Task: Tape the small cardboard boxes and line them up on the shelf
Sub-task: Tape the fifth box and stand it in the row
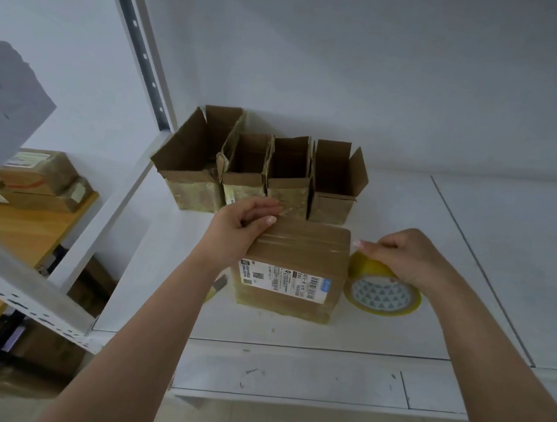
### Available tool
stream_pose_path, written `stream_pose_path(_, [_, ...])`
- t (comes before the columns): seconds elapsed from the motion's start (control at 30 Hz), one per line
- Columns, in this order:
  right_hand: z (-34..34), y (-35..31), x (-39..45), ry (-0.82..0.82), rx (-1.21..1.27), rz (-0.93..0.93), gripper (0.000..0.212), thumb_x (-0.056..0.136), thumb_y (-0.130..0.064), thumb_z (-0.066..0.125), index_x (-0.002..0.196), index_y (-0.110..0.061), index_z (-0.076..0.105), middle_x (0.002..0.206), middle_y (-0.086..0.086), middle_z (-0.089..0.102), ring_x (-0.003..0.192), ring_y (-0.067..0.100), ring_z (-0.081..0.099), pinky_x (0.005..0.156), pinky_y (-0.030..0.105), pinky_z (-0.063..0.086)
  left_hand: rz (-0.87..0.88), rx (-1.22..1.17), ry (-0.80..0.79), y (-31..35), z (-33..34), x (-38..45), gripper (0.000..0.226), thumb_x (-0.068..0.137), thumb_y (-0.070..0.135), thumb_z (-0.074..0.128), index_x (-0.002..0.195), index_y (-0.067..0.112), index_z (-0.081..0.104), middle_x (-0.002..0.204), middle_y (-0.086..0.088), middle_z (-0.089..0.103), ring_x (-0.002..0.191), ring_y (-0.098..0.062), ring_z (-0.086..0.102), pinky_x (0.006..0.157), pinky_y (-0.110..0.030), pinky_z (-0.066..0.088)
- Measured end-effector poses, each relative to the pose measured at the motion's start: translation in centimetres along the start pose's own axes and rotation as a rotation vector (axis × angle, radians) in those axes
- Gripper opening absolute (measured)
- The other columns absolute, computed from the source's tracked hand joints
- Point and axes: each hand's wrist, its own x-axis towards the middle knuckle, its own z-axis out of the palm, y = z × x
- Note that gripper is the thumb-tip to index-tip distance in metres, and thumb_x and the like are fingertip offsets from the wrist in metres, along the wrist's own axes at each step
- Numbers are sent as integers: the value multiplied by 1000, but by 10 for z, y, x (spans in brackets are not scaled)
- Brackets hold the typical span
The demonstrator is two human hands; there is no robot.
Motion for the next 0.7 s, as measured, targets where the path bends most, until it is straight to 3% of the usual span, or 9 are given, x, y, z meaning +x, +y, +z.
stream_pose_path(0.13, [11,7,1,-1,23,-1,57,67,-68,65,68,-11,72,52,-5,65,48,5,64,39,14,41,-13,-19,8,0,2,0,28,96,17,61,120,30,62,108,21,71,100,5,65,75,-8,48])
stream_pose_path(0.23, [13,10,1,47,-77,-37,58,75,-68,63,70,-11,73,62,4,69,58,17,67,62,33,55,3,-18,21,2,3,-2,34,97,18,59,126,36,58,114,20,69,101,4,64,74,-10,50])
stream_pose_path(0.3, [15,8,-2,77,-131,-53,59,78,-68,59,72,-11,73,70,10,69,65,23,68,72,41,55,4,-42,39,2,3,-5,40,99,22,56,129,48,50,116,30,62,98,10,62,71,-9,51])
stream_pose_path(0.37, [14,6,-6,92,-133,-62,57,79,-67,60,71,-12,72,70,9,69,68,24,67,72,40,54,-98,-181,163,-6,1,-9,39,100,31,53,136,44,47,124,26,55,104,6,61,79,-18,55])
stream_pose_path(0.43, [12,5,-9,98,-128,-73,55,80,-66,61,69,-12,71,69,10,68,68,24,67,70,38,53,-271,-255,364,-21,-3,-15,33,102,34,48,133,27,54,129,8,58,116,-13,59,95,-32,51])
stream_pose_path(0.5, [11,5,-10,99,-130,-92,57,80,-64,61,69,-9,71,69,13,68,67,26,67,69,39,53,-397,14,414,-43,-9,-27,32,102,31,48,125,12,60,123,-6,63,110,-22,60,86,-26,51])
stream_pose_path(0.53, [10,5,-10,99,-130,-98,58,80,-64,61,69,-8,71,70,14,68,67,26,67,69,39,53,-476,243,335,-57,-10,-34,35,101,31,50,123,7,61,122,-11,64,106,-24,60,80,-25,53])
stream_pose_path(0.63, [11,5,-8,92,-125,-103,60,79,-65,61,71,-6,72,72,16,68,68,27,67,70,40,54,-606,915,17,-81,-6,-55,39,101,36,45,117,5,64,117,-14,64,114,-31,57,90,-34,48])
stream_pose_path(0.7, [11,6,-5,91,-121,-103,62,79,-65,61,74,-4,73,74,18,68,68,28,67,70,40,54,-572,1078,-13,-83,1,-60,33,102,20,39,121,11,64,115,-13,65,114,-31,57,89,-33,46])
